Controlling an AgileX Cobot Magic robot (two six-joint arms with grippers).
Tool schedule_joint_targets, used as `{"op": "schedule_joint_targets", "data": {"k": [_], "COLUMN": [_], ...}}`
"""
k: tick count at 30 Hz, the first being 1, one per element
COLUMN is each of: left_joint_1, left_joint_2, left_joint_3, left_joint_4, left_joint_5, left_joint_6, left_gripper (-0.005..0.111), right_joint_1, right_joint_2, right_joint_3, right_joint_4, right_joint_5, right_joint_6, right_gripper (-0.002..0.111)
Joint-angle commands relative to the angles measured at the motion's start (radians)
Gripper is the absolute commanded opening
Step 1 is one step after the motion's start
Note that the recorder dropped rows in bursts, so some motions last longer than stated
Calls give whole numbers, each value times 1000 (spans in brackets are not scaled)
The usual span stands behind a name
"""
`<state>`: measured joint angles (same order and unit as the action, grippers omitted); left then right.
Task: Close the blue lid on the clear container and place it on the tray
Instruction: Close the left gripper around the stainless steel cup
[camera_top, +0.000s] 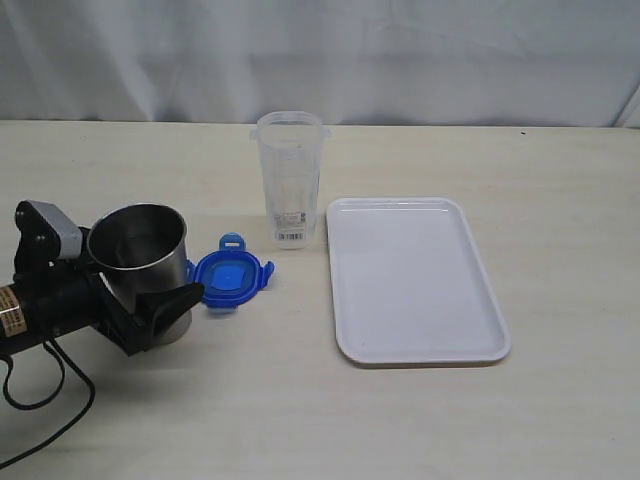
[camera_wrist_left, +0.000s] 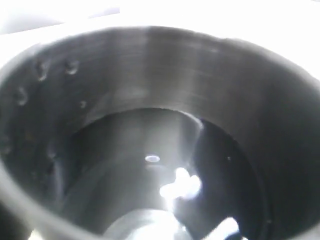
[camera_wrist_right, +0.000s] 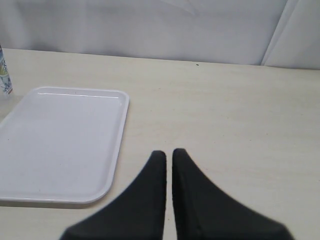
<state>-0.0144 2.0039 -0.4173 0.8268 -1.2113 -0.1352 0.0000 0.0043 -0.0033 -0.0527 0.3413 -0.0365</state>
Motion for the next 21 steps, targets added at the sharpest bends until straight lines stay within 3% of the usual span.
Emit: {"op": "schedule_joint_targets", "data": {"k": [1,21], "left_joint_1": [1,1], "left_joint_2": [3,3], "left_joint_3": [-5,-5], "left_joint_4": [24,26], "left_joint_5": [-10,-10], "left_joint_6": [-12,-22], "left_gripper": [105,105], "right_joint_1": [-7,-7], "right_joint_2": [-4,-4], "right_joint_3": [3,3], "right_joint_4": [-7,-7], "right_joint_5": [1,1], "right_joint_6": [-1,-1], "right_gripper": [5,5]}}
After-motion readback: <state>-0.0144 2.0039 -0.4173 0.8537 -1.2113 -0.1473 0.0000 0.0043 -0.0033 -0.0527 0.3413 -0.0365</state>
